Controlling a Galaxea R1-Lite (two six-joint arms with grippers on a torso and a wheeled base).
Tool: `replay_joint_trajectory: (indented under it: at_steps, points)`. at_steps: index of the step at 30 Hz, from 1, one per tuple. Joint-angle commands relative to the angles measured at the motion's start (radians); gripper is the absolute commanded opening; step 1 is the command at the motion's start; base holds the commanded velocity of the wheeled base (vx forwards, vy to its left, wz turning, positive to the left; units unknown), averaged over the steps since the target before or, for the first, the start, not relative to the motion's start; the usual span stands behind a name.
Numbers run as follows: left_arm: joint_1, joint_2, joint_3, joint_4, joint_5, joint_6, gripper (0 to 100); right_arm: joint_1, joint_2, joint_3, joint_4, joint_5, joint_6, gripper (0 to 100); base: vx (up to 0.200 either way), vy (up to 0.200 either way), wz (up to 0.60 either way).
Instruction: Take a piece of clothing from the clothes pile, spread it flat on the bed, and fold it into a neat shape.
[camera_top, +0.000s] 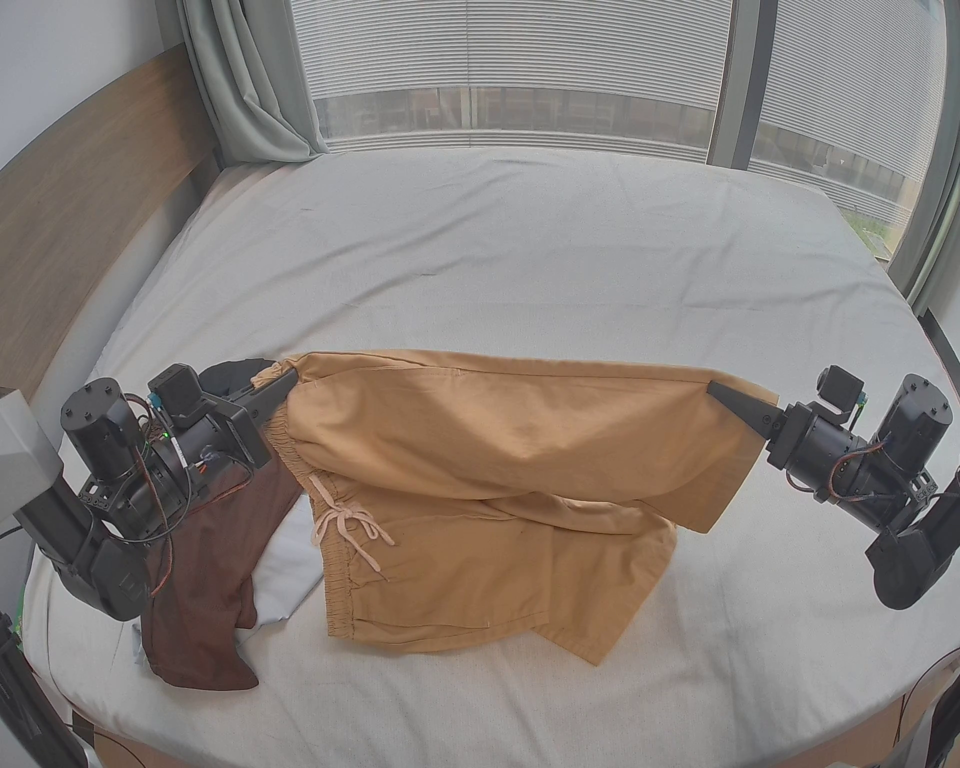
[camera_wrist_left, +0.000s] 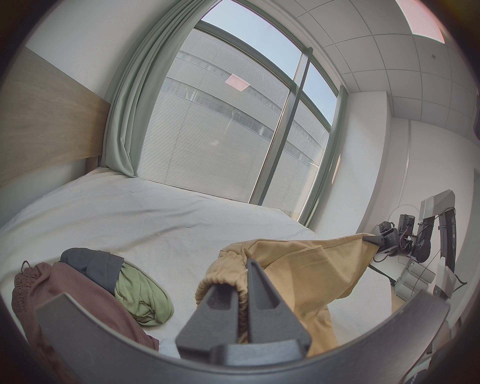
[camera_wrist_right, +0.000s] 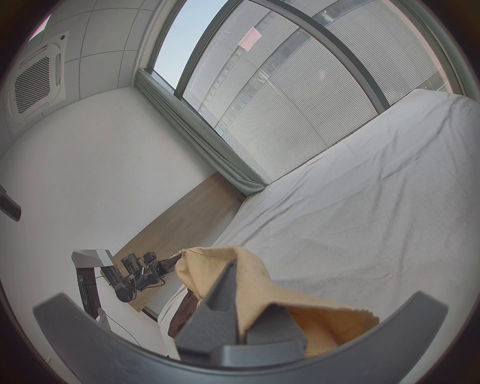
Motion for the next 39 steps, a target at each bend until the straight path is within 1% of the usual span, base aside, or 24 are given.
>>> replay_joint_trajectory:
  at_steps: [1,21,39]
  points:
    - [0.002,0.002,-0.003,-0.001,0.0,0.0,0,-0.006,0.011,-0.007,0.0,0.0,0.0,0,0.0,0.0,0.0]
    - [0.022,0.012,-0.003,-0.001,0.0,0.0,0,-0.054,0.028,-0.029,0.0,-0.001,-0.005,0,0.0,0.0,0.0]
    - [0.022,0.012,-0.004,-0.001,0.0,0.0,0,-0.062,0.045,-0.035,0.0,-0.001,-0.008,0,0.0,0.0,0.0]
